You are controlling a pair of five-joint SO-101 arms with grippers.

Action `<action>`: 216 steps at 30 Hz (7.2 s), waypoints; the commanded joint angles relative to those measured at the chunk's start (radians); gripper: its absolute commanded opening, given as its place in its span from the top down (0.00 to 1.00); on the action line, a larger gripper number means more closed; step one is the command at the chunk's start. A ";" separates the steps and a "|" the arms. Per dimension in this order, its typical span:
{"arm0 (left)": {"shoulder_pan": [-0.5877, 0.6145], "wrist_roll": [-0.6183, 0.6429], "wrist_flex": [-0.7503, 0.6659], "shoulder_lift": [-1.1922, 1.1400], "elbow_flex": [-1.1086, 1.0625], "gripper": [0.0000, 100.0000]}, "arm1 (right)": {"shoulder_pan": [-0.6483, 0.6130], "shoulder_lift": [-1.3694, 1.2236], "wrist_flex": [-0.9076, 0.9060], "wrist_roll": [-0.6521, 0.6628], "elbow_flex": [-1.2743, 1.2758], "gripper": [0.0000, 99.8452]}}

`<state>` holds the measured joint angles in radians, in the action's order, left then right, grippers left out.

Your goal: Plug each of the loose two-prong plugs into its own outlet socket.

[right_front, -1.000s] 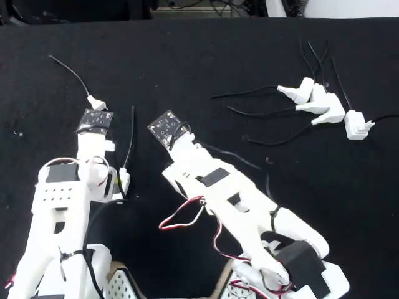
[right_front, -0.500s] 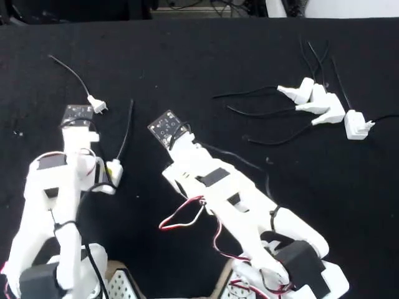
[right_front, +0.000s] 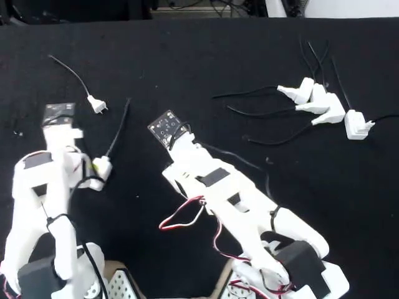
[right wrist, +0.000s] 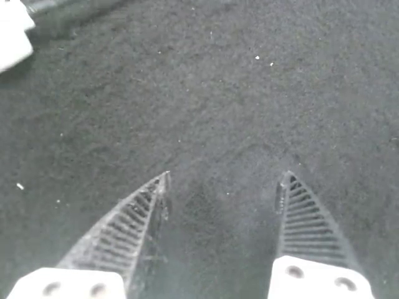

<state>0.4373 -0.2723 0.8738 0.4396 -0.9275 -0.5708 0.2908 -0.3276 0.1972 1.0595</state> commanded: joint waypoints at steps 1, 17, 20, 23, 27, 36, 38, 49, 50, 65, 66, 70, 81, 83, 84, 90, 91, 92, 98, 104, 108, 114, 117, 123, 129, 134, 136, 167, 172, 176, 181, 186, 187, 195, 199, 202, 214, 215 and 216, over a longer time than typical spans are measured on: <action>0.062 0.049 -0.009 0.018 0.039 0.78 | -0.011 0.047 0.021 0.005 -0.007 0.73; -0.045 0.046 0.118 0.020 0.056 0.78 | -0.011 0.047 0.021 0.005 -0.008 0.73; -0.101 0.046 0.132 0.017 0.058 0.78 | -0.011 0.047 0.021 0.005 -0.007 0.73; -0.133 0.046 0.112 0.008 0.048 0.78 | -0.011 0.047 0.021 0.005 -0.007 0.73; -0.137 0.046 0.074 0.015 0.016 0.78 | -0.011 0.047 0.021 0.005 -0.007 0.73; -0.297 0.046 0.074 0.020 -0.028 0.78 | -0.011 0.047 0.021 0.005 -0.008 0.73; -0.361 0.046 0.075 0.020 -0.036 0.78 | -0.011 0.047 0.021 0.005 -0.008 0.73; -0.415 0.046 0.203 0.021 0.053 0.78 | -0.011 0.047 0.021 0.005 -0.008 0.73; -0.401 0.046 0.219 0.021 0.071 0.78 | -0.011 0.047 0.021 0.005 -0.008 0.73; -0.189 0.012 0.166 0.014 0.206 0.78 | -0.011 0.047 0.021 0.005 -0.008 0.73; -0.177 0.014 0.146 0.012 0.209 0.78 | -0.011 0.047 0.021 0.005 -0.008 0.73; -0.171 0.187 -0.005 0.008 0.203 0.78 | -0.011 0.047 0.021 0.005 -0.008 0.73; -0.311 0.434 -0.411 0.006 -0.018 0.78 | -0.009 0.047 0.015 0.005 -0.001 0.73; -0.314 0.436 -0.466 0.006 -0.054 0.78 | -0.009 0.047 0.014 0.005 -0.001 0.73; -0.309 0.436 -0.482 0.005 -0.064 0.78 | -0.009 0.047 0.014 0.005 0.001 0.73; -0.312 0.436 -0.404 -0.157 0.047 0.78 | -0.008 0.047 0.020 0.005 0.013 0.73; -0.311 0.436 -0.356 -0.209 0.101 0.78 | -0.008 0.047 0.020 0.005 0.013 0.73; -0.308 0.437 -0.304 -0.262 0.160 0.78 | -0.006 0.047 0.018 0.005 0.013 0.73; -0.306 0.499 -0.052 -0.494 0.441 0.78 | -0.006 0.047 0.017 0.005 0.013 0.73; -0.292 0.557 0.040 -0.511 0.476 0.79 | -0.006 0.047 0.020 0.005 0.013 0.73; -0.249 0.565 0.110 -0.491 0.473 0.85 | -0.006 0.047 0.020 0.005 0.013 0.73; -0.151 0.482 0.173 -0.440 0.460 0.86 | -0.006 0.047 0.020 0.006 0.013 0.73; -0.128 0.431 0.175 -0.385 0.426 0.84 | -0.006 0.047 0.020 0.006 0.013 0.73; -0.137 0.313 0.176 -0.222 0.371 0.79 | -0.006 0.047 0.020 0.006 0.013 0.73; -0.047 0.095 0.344 -0.086 0.341 0.78 | -0.006 0.047 0.018 0.006 0.015 0.73; 0.073 -0.054 0.416 -0.060 0.305 0.78 | -0.006 0.047 0.020 0.006 0.015 0.73; 0.096 -0.095 0.419 -0.060 0.289 0.78 | -0.006 0.047 0.020 0.006 0.015 0.73; -0.447 0.207 0.124 -0.049 0.113 0.78 | -0.006 0.047 0.018 0.006 0.015 0.73; -0.325 0.130 0.126 -0.060 0.128 0.78 | -0.006 0.047 0.018 0.006 0.015 0.73; -0.248 0.066 0.126 -0.060 0.120 0.78 | -0.006 0.047 0.020 0.006 0.015 0.73; -0.168 0.020 0.126 -0.060 0.119 0.78 | -0.006 0.047 0.020 0.006 0.015 0.73; -0.194 0.009 0.089 -0.061 0.071 0.78 | -0.006 0.047 0.020 0.006 0.015 0.73; -0.217 0.009 0.071 -0.061 0.050 0.78 | -0.006 0.047 0.020 0.006 0.015 0.73; -0.394 0.014 0.031 -0.048 0.018 0.78 | -0.006 0.047 0.017 0.006 0.015 0.73; -0.447 0.014 0.110 -0.049 0.102 0.87 | -0.006 0.047 0.018 0.006 0.015 0.73; -0.469 0.014 0.178 -0.049 0.165 0.98 | -0.006 0.047 0.018 0.006 0.015 0.73; -0.403 -0.321 0.517 -0.060 0.321 0.94 | -0.006 0.047 0.020 0.006 0.015 0.73; -0.387 -0.322 0.514 -0.060 0.318 0.91 | -0.006 0.047 0.020 0.006 0.015 0.73; -0.372 -0.324 0.514 -0.060 0.317 0.86 | -0.006 0.047 0.018 0.006 0.015 0.73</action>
<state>0.0169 -0.5562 1.3648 0.3629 -0.6667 -0.5708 0.2908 -0.3276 0.1972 1.0748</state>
